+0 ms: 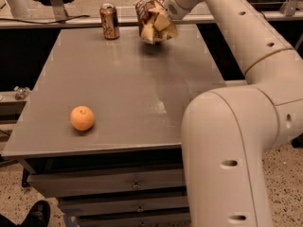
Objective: Move brown chip bag near orange can
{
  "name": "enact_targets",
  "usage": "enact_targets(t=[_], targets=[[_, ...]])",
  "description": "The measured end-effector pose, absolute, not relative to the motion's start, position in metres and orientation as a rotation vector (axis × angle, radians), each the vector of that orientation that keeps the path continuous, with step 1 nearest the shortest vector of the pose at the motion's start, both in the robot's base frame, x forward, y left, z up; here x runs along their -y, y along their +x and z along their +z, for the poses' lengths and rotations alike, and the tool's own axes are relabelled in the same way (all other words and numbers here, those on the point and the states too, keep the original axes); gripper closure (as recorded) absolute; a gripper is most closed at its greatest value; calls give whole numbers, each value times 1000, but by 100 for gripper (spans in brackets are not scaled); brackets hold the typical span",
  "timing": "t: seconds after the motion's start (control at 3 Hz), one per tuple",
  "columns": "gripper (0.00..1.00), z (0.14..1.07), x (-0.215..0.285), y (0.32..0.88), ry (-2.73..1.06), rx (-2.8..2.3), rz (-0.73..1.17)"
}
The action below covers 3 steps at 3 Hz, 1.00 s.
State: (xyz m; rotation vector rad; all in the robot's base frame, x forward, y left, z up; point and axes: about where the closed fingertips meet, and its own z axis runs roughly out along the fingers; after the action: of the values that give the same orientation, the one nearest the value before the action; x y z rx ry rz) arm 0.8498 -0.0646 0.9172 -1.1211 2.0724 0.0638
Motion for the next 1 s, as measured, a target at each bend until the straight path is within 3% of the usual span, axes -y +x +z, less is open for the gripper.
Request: enact_targets(t=[0.67, 1.0], targets=[[100, 905, 24, 861, -1150, -2078, 116], [84, 897, 7, 860, -1172, -2088, 157]])
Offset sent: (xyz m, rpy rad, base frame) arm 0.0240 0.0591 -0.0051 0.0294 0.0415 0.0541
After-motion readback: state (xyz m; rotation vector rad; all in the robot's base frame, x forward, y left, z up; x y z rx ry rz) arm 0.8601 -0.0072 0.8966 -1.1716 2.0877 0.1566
